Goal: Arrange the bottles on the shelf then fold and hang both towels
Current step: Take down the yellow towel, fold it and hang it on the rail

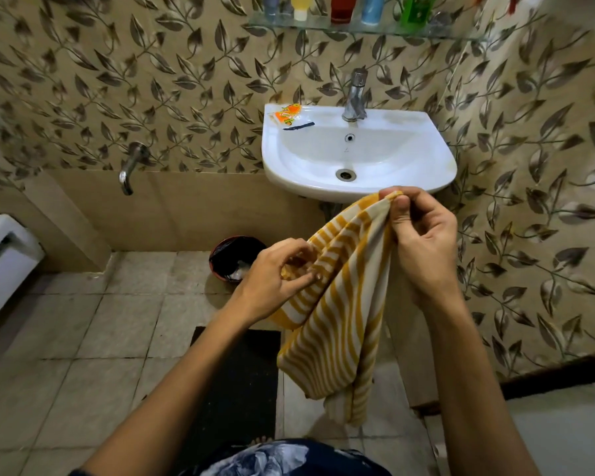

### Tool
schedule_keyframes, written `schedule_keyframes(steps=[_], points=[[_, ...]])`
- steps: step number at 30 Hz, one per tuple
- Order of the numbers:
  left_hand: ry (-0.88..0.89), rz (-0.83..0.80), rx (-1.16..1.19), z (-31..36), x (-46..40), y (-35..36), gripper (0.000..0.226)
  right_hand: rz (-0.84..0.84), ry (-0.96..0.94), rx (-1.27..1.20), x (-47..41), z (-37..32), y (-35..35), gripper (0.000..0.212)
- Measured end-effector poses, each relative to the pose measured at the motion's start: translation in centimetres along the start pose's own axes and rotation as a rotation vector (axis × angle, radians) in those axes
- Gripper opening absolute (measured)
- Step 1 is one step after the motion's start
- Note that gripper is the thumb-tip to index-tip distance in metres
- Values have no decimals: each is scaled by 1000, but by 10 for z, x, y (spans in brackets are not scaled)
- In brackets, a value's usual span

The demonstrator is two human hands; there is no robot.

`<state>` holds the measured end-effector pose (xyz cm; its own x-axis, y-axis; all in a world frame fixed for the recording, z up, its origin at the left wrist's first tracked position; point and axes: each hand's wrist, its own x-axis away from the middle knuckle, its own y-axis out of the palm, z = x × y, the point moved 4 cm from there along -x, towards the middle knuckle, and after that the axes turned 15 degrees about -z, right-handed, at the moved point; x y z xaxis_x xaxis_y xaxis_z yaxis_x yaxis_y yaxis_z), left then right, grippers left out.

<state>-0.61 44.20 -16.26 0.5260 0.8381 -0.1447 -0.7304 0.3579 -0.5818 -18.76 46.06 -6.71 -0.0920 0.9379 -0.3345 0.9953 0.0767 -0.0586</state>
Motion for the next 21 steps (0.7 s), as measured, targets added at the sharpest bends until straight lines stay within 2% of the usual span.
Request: schedule_keyframes(steps=[6,11,14,17,21], points=[[-161,-139,-25,-39,-7,13,18,107,-17,-20,-17,-11,-28,25],[-264,-199,-248,-44,-12,2,26,166,-16,1,-22,-7,-55,22],[-309,-213,-380,-49,-13,-8,29,190,-14,-6,-23,-2,-71,21],[-351,-201,-461,-52,-11,-22,24,218,-13,-35,-23,3,-86,16],[-350,-155,-527,-56,-6,-43,29,297,11,-57,-23,10,-108,23]])
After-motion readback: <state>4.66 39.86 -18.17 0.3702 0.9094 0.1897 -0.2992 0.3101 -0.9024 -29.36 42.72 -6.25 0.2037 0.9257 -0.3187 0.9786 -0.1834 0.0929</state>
